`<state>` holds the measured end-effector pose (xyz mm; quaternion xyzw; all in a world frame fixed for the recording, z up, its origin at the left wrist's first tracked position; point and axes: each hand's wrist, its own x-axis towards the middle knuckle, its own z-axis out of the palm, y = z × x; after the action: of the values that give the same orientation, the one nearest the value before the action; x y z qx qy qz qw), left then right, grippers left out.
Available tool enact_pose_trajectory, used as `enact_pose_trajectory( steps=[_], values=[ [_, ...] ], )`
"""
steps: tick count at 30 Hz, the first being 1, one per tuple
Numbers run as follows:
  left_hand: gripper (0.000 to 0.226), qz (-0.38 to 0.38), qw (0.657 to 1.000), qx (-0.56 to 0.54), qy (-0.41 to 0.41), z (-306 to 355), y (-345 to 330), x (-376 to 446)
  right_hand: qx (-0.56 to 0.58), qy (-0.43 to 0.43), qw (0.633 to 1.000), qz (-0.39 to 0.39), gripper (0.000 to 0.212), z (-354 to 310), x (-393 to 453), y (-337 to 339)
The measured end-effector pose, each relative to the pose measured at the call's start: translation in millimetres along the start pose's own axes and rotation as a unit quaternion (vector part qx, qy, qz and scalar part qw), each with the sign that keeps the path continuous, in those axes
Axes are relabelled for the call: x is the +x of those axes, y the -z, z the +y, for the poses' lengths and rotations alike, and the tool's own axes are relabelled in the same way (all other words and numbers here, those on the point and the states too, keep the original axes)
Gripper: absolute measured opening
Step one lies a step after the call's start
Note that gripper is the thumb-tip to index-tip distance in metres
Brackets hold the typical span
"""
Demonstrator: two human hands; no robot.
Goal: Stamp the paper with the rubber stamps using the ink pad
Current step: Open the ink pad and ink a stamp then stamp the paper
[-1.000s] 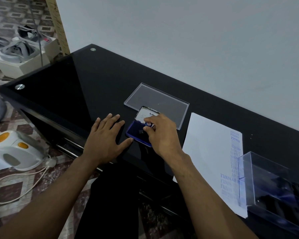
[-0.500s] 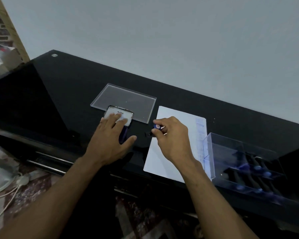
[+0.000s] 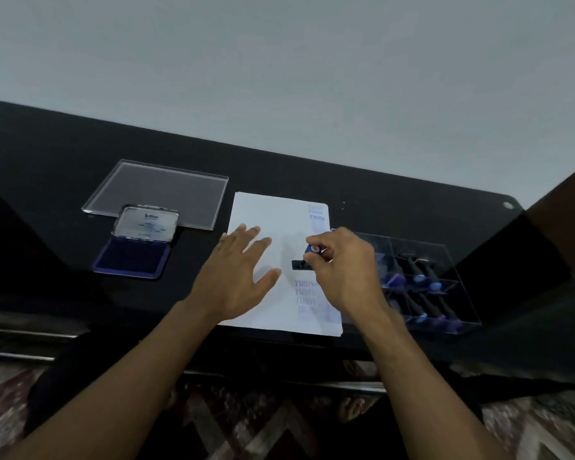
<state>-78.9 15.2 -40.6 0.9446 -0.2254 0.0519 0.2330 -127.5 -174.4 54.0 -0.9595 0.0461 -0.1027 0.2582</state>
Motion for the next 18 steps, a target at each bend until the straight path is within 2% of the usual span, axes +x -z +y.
enact_pose_trajectory(
  steps=[10, 14, 18],
  values=[
    [0.073, -0.048, 0.998, 0.047, -0.007, 9, -17, 19, -0.049, 0.013, 0.998, -0.022, 0.024, 9, 3, 1],
    [0.083, -0.05, 0.997, 0.063, -0.005, 6, -21, 19, -0.048, 0.014, 0.998, -0.03, 0.027, 12, 5, -2],
    [0.081, -0.046, 0.997, 0.066, -0.008, 3, -24, 19, -0.043, 0.02, 0.998, -0.037, 0.026, 14, 5, -6]
  ],
)
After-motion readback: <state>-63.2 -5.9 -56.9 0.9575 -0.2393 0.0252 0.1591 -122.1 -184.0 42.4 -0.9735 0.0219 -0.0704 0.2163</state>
